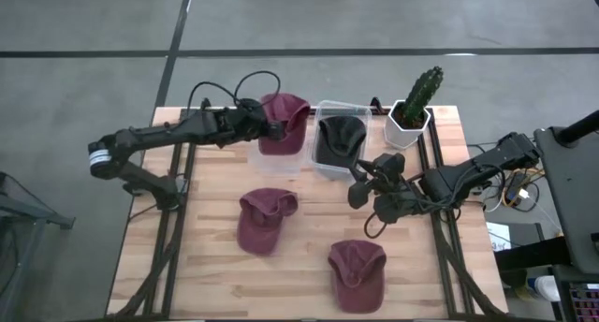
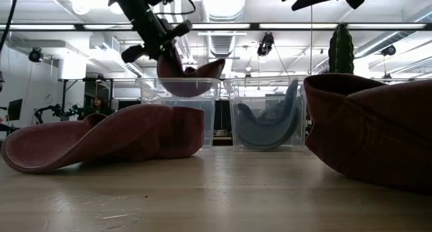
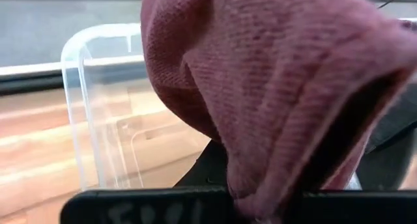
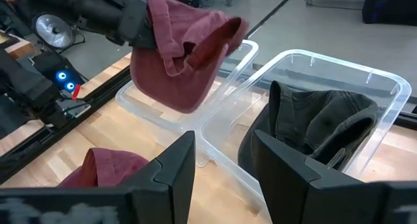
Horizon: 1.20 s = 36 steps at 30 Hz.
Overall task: Pick & Place hat
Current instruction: Put the right red cap into the left transparent bin
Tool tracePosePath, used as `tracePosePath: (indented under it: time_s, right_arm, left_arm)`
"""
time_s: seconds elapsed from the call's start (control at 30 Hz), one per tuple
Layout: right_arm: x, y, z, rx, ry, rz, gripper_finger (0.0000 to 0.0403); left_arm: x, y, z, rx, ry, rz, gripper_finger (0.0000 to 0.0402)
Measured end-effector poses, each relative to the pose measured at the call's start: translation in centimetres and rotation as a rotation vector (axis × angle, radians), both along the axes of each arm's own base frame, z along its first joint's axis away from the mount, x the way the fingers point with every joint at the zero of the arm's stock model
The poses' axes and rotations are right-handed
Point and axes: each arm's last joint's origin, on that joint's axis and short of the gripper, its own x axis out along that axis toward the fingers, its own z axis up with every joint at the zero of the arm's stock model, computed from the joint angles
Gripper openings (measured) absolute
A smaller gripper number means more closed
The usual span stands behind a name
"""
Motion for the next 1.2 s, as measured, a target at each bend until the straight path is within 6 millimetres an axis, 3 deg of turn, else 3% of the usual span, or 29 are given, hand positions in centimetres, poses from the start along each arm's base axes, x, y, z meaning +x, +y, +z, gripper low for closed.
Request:
tracePosePath:
  time_s: [0.93,1.2]
  right_arm:
    - [0.02,0.01,0.0,-0.001,0.001,0.002,0.0134]
    - [0.02,0.01,0.0,-0.001,0.001,0.002,0.0137]
  left_arm:
    - [0.22,0.26,-0.74,0.019,0.071,-0.009,0.0025]
    - [0.22,0.26,-0.74,0.019,0.072,-0.011,0.0099]
